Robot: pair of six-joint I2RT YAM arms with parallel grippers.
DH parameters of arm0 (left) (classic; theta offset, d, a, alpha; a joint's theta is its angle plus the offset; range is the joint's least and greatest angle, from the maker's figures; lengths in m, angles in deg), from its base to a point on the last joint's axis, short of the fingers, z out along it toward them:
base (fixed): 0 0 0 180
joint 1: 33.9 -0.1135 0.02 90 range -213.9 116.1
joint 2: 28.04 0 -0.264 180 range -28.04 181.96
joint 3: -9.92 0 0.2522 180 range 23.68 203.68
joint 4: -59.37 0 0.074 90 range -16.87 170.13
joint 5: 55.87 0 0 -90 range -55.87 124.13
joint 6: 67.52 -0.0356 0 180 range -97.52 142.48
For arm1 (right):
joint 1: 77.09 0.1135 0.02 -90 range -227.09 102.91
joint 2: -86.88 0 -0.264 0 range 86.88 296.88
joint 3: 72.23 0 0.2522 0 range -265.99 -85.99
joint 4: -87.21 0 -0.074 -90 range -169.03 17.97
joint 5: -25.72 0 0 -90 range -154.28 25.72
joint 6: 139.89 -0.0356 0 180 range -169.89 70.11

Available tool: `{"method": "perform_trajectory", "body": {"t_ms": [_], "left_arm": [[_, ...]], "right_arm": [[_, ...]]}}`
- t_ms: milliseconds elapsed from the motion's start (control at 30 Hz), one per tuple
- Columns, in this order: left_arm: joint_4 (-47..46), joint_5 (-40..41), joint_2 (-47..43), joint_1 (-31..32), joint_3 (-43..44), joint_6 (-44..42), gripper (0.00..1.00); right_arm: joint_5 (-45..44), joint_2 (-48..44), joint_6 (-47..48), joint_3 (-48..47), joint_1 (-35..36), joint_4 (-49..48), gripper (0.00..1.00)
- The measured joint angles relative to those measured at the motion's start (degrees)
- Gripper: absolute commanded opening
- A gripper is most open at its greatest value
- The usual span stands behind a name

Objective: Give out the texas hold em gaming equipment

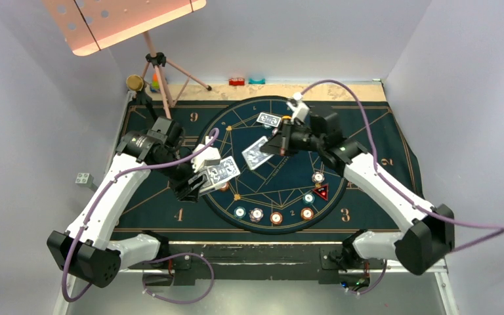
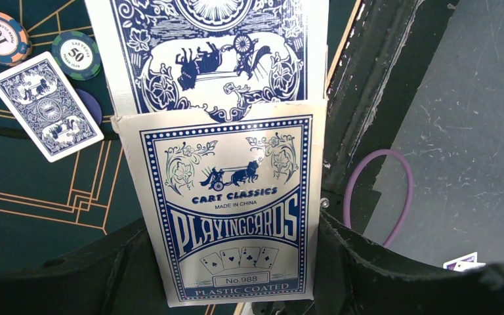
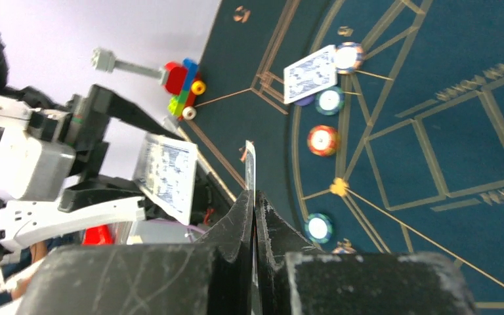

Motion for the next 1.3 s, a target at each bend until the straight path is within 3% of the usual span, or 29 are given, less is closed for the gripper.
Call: {"method": "perform_trajectory", "body": {"t_ms": [233, 667, 733, 967, 1200, 1300], "left_arm": [[0.00, -0.04, -0.09, 0.00, 0.00, -0.02, 0.00], [0.33, -0.26, -0.11, 0.00, 0.00, -0.04, 0.00], [0.83, -0.24, -0.11, 0.00, 0.09, -0.13, 0.00], [1.79, -0.24, -0.11, 0.00, 0.59, -0.24, 0.00], [1.79, -0.50, -0.11, 0.00, 0.76, -0.24, 0.00], [1.79, -0.59, -0.11, 0.00, 0.76, -0.24, 0.00]], "right_arm": [[0.48, -7.63, -0.33, 11.87, -7.74, 0.66, 0.01], [-5.42, -3.78, 0.46, 25.55, -12.72, 3.10, 0.02], [-6.36, -1.68, 0.35, 26.56, -12.70, 2.89, 0.09], [-12.81, 0.74, 0.74, 26.82, -12.68, 4.07, 0.49], [-18.27, -2.89, 2.40, 22.75, -12.68, 10.58, 0.69], [-18.27, -5.27, 2.95, 18.60, -12.07, 11.96, 0.83]]}}
